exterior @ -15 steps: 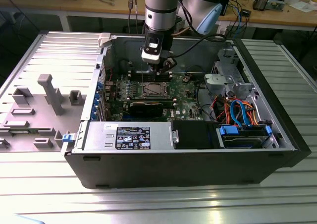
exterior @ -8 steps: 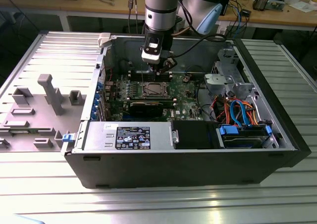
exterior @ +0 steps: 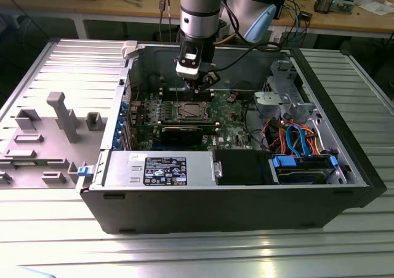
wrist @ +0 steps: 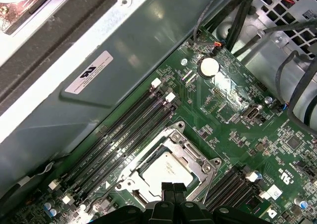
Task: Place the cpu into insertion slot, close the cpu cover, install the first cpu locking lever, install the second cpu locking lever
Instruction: 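Install the first cpu locking lever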
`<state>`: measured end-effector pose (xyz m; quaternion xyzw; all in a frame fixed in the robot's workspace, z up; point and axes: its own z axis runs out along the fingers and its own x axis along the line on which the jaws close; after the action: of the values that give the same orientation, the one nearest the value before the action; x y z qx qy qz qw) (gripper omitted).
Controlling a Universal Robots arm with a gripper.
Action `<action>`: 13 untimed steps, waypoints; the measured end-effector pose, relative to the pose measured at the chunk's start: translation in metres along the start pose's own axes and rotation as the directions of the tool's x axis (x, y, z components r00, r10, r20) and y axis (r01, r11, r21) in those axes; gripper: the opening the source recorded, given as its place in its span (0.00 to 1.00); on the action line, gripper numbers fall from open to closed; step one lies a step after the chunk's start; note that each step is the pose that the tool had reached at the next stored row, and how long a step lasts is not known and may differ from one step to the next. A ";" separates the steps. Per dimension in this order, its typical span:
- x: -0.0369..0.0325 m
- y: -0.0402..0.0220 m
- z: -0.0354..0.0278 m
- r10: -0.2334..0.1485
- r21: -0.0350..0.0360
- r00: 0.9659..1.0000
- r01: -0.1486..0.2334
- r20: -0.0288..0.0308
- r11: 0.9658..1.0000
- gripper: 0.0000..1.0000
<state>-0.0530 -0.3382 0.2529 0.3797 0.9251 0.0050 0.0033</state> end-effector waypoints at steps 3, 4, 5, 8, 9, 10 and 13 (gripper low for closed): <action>0.0000 0.0000 0.0000 -0.017 0.000 1.000 0.017 0.000 1.000 0.11; 0.0000 0.0000 0.0000 -0.022 0.000 1.000 0.022 0.000 1.000 0.11; 0.0000 0.0000 0.0000 -0.027 0.000 1.000 0.027 0.000 1.000 0.11; 0.0000 0.0000 0.0000 -0.046 0.000 0.999 0.046 -0.001 0.999 0.11; 0.0000 0.0000 0.0000 -0.048 0.000 0.999 0.048 0.000 0.999 0.11; 0.0000 0.0000 0.0000 -0.050 0.000 0.999 0.050 -0.001 0.999 0.11; 0.0001 0.0001 0.0000 -0.051 0.000 0.999 0.051 -0.001 0.999 0.11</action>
<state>-0.0529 -0.3381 0.2529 0.3559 0.9345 0.0051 0.0032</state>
